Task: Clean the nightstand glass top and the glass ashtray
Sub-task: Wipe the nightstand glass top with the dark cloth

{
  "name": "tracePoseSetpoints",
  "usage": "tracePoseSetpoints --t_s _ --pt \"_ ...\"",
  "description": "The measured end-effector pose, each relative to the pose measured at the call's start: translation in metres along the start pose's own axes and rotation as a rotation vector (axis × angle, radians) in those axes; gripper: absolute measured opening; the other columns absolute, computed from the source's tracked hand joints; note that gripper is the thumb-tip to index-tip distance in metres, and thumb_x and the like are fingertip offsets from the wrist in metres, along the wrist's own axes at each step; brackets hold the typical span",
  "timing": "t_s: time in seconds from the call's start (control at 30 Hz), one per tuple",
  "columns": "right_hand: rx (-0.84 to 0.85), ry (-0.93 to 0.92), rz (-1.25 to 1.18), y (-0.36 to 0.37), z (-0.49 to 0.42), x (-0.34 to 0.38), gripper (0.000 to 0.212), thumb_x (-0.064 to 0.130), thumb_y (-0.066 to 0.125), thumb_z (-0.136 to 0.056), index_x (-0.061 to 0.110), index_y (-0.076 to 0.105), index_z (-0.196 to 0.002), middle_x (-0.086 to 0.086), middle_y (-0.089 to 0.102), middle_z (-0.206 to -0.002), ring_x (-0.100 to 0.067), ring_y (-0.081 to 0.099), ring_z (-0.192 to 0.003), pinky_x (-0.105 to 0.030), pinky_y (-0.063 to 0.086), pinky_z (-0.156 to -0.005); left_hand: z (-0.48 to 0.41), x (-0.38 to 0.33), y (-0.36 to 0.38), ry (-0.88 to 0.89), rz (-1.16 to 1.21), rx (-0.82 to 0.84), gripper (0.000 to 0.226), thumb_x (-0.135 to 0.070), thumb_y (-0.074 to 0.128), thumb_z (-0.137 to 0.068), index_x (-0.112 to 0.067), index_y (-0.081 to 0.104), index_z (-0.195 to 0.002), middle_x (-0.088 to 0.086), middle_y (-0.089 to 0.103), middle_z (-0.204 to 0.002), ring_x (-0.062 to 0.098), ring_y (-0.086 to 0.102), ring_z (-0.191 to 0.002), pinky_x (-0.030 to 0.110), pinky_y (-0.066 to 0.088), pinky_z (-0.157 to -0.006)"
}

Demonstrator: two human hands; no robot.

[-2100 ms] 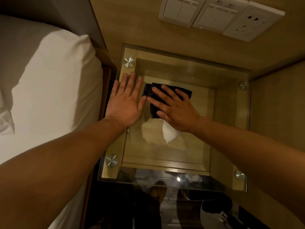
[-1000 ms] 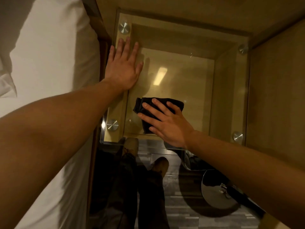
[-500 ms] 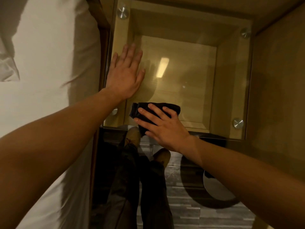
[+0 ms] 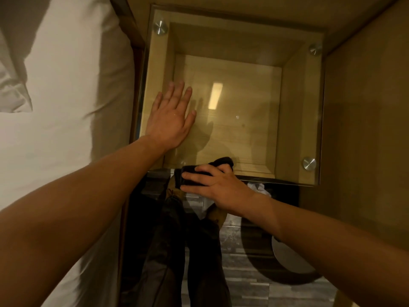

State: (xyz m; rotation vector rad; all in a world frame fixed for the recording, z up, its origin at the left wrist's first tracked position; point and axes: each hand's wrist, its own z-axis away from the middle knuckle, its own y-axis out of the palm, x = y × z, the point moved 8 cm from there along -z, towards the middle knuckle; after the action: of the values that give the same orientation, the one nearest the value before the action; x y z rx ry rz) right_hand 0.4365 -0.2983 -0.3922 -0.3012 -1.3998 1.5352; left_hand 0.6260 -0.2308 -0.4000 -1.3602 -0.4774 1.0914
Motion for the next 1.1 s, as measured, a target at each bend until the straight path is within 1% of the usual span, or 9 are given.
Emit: tracePoseSetpoints --t_s 0.13,0.2,0.3,0.33,0.43,0.53,0.8,0.97,1.1 --pt "0.098 -0.004 -0.253 -0.025 0.021 0.002 0.072 -0.003 0.055 -0.094 0.033 0.041 -0.155 0.007 0.036 -0.164 -0.029 0.044 -0.135 -0.044 0.037 -0.098 -0.008 -0.013 0.0 -0.009 0.046 0.007 0.069 -0.055 0.02 -0.109 -0.022 0.011 -0.168 0.004 0.005 -0.177 0.022 0.0 -0.163 0.049 0.006 -0.131" --pt "0.012 0.08 -0.436 -0.051 0.035 -0.009 0.07 -0.012 0.051 -0.091 0.023 0.049 -0.151 0.0 0.044 -0.159 -0.029 0.051 -0.132 -0.042 0.042 -0.106 -0.017 -0.02 0.002 -0.024 0.06 0.012 0.071 -0.058 0.017 -0.107 -0.024 0.007 -0.168 0.002 0.002 -0.178 0.021 -0.003 -0.163 0.05 0.006 -0.131" --pt "-0.211 0.255 -0.572 -0.096 0.054 -0.048 0.064 -0.017 0.053 -0.09 0.014 0.056 -0.145 -0.01 0.054 -0.149 -0.011 0.047 -0.135 -0.023 0.038 -0.115 -0.035 -0.03 0.004 -0.033 0.064 -0.001 0.072 -0.06 0.013 -0.106 -0.025 0.006 -0.168 0.001 0.0 -0.177 0.02 -0.004 -0.163 0.05 0.002 -0.131" --pt "-0.28 0.307 -0.558 -0.11 0.058 -0.065 0.063 -0.019 0.051 -0.091 0.013 0.056 -0.145 -0.01 0.055 -0.148 -0.012 0.046 -0.136 -0.021 0.037 -0.116 -0.041 -0.033 0.005 -0.03 0.055 -0.007 0.071 -0.06 0.013 -0.106 -0.025 0.006 -0.168 0.0 0.0 -0.177 0.02 -0.004 -0.163 0.05 0.0 -0.13" --pt "-0.419 0.397 -0.555 -0.151 0.054 -0.118 0.061 -0.017 0.046 -0.096 0.013 0.051 -0.148 -0.002 0.055 -0.142 -0.026 0.056 -0.128 -0.043 0.05 -0.106 -0.06 -0.042 0.009 -0.024 0.026 -0.019 0.069 -0.058 0.015 -0.108 -0.026 0.004 -0.168 0.0 -0.001 -0.177 0.021 -0.006 -0.163 0.047 -0.008 -0.126" --pt "-0.522 0.429 -0.428 -0.187 0.034 -0.174 0.063 -0.018 0.047 -0.094 0.008 0.046 -0.151 -0.01 0.058 -0.14 -0.03 0.058 -0.124 -0.047 0.051 -0.101 -0.078 -0.044 0.016 -0.033 0.01 -0.014 0.069 -0.057 0.014 -0.109 -0.025 0.002 -0.168 0.001 -0.005 -0.177 0.022 -0.009 -0.163 0.05 -0.008 -0.126" --pt "-0.458 0.517 0.002 -0.233 -0.062 -0.289 0.083 -0.014 0.05 -0.09 0.032 0.036 -0.157 -0.001 0.047 -0.157 -0.032 0.046 -0.136 -0.051 0.038 -0.109 -0.086 -0.039 0.03 -0.041 -0.024 -0.057 0.067 -0.055 0.015 -0.109 -0.027 -0.005 -0.167 0.0 -0.006 -0.176 0.021 -0.012 -0.162 0.049 -0.012 -0.128" --pt "-0.178 0.465 0.034 -0.195 -0.091 -0.32 0.062 0.056 0.037 -0.104 0.041 0.016 -0.161 0.013 0.022 -0.169 -0.015 0.016 -0.156 -0.053 0.022 -0.117 -0.086 -0.04 0.029 -0.044 -0.074 -0.085 0.067 -0.052 0.021 -0.109 -0.024 0.0 -0.167 0.002 -0.001 -0.176 0.022 -0.006 -0.162 0.045 -0.017 -0.125" --pt "-0.22 0.411 0.16 -0.202 -0.09 -0.33 0.061 0.065 0.021 -0.102 0.043 0.021 -0.159 0.013 0.019 -0.17 -0.015 0.007 -0.158 -0.052 0.014 -0.116 -0.087 -0.041 0.029 -0.046 -0.078 -0.069 0.067 -0.051 0.021 -0.109 -0.022 0.004 -0.167 0.003 0.0 -0.176 0.024 -0.005 -0.163 0.05 -0.008 -0.127"
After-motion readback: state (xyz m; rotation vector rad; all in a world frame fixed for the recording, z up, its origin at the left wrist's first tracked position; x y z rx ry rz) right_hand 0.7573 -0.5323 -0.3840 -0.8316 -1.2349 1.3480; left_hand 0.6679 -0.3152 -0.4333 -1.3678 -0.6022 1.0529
